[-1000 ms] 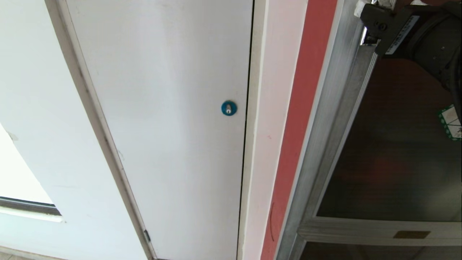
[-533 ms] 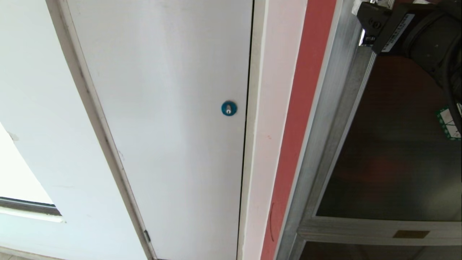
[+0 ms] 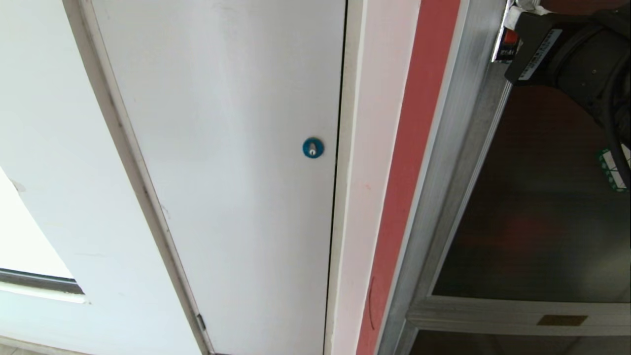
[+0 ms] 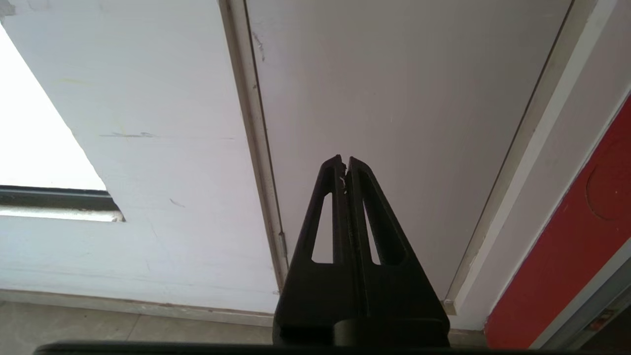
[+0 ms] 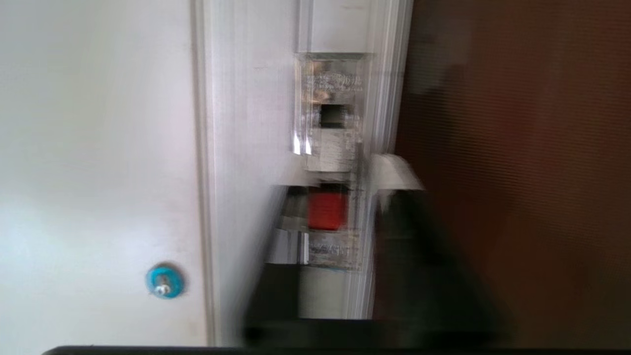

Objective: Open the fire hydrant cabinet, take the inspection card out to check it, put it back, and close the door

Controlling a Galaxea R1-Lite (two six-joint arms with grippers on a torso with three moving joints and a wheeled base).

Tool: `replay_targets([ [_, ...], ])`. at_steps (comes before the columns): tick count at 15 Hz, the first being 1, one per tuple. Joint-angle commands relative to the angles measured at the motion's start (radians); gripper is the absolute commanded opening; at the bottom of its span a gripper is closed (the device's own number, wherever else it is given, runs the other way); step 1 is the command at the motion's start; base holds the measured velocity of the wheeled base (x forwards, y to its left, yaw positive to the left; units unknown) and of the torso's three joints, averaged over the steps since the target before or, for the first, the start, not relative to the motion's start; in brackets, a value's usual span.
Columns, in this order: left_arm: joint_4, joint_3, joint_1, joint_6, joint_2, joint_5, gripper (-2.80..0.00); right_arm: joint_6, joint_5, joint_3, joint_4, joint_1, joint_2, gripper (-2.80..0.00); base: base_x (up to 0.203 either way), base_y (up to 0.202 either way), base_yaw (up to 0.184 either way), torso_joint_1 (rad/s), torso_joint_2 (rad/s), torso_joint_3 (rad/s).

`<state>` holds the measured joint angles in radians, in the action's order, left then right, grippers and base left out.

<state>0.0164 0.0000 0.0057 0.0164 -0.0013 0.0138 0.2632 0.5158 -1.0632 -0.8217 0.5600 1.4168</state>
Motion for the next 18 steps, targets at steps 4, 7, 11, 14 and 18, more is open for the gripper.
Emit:
replay_targets([
  [4,0.0,0.006,0.0,0.0,0.0,0.0,-2.8,0.002,0.004,-0.001,-0.008,0.0,-0.006,-2.8,0.0,0.0,0.0,0.0,0.0,0.0],
  [7,0.0,0.006,0.0,0.0,0.0,0.0,-2.8,0.004,0.004,0.002,-0.007,0.0,-0.022,-2.8,0.0,0.0,0.0,0.0,0.0,0.0],
  [11,0.0,0.006,0.0,0.0,0.001,0.0,-2.8,0.022,0.003,0.022,-0.005,0.019,-0.054,-2.8,0.0,0.0,0.0,0.0,0.0,0.0],
  [14,0.0,0.006,0.0,0.0,0.001,0.0,-2.8,0.031,0.016,0.04,-0.005,0.043,-0.085,-2.8,0.0,0.0,0.0,0.0,0.0,0.0],
  [18,0.0,0.006,0.0,0.0,0.001,0.0,-2.8,0.033,0.03,0.055,0.027,0.075,-0.136,-2.8,0.0,0.0,0.0,0.0,0.0,0.0],
])
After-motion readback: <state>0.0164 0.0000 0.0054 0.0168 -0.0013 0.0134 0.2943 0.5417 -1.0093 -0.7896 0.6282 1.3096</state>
